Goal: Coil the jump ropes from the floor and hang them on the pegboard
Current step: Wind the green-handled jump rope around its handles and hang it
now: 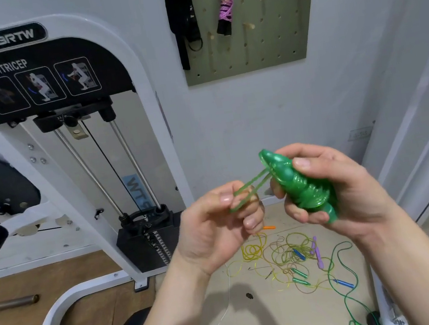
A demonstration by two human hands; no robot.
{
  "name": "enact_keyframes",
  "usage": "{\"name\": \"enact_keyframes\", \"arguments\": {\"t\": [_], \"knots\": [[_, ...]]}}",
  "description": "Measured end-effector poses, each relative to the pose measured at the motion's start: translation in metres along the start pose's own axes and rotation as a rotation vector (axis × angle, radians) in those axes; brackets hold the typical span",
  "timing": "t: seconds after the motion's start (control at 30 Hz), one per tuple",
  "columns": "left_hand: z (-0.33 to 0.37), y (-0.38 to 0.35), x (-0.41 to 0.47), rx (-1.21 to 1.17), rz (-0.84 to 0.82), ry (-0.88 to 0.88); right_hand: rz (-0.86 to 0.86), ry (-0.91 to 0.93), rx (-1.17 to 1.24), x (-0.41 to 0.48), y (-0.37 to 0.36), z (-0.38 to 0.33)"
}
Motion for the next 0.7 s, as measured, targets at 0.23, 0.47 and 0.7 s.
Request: {"name": "enact_keyframes", "arguments": {"t": [0.23, 0.47, 0.7], "knots": [[0.022, -0.001, 0.014, 0.195, 0.572, -0.212, 0.117, -0.026, 0.117, 0.004, 0.001, 0.018], [0.065, 0.019, 0.003, 1.605, 0.869, -0.786, 0.334, 0.054, -0.527, -0.019, 0.0, 0.01], [0.073, 0.01, 0.029, 1.455, 0.839, -0.591, 0.419, 0.643, -1.486, -0.023, 0.009, -0.004]]}}
Point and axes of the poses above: each hand's wrist, its own x-axis towards the middle knuckle, its own y-axis out of the back of the hand, z = x × y, the point moved 4 cm from there along x, towards the middle knuckle, and after that the axes turned 2 degrees about z, right-handed, at the moved point
